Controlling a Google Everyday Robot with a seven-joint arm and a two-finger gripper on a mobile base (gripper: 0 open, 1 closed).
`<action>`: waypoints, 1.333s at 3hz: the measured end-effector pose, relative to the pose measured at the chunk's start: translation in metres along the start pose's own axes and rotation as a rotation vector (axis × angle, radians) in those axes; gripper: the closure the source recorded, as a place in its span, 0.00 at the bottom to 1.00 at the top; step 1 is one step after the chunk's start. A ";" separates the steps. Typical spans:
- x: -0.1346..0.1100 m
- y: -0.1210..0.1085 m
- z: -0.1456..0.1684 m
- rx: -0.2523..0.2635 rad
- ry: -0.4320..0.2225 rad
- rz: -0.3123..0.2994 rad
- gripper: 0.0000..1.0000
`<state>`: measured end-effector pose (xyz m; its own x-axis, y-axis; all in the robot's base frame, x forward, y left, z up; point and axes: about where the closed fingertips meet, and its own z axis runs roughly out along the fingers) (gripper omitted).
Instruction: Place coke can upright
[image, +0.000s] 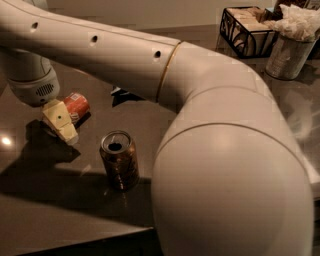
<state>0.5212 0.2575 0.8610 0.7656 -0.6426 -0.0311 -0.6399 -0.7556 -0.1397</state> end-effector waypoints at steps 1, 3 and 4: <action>-0.001 -0.008 0.007 -0.028 0.004 -0.021 0.00; 0.019 -0.016 0.015 -0.040 -0.013 -0.013 0.14; 0.029 -0.016 0.018 -0.041 -0.021 -0.009 0.33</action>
Offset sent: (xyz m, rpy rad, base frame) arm 0.0223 -0.0030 -0.0103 -0.0682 0.0498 0.0226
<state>0.5544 0.2533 0.8449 0.7725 -0.6329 -0.0509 -0.6345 -0.7664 -0.0998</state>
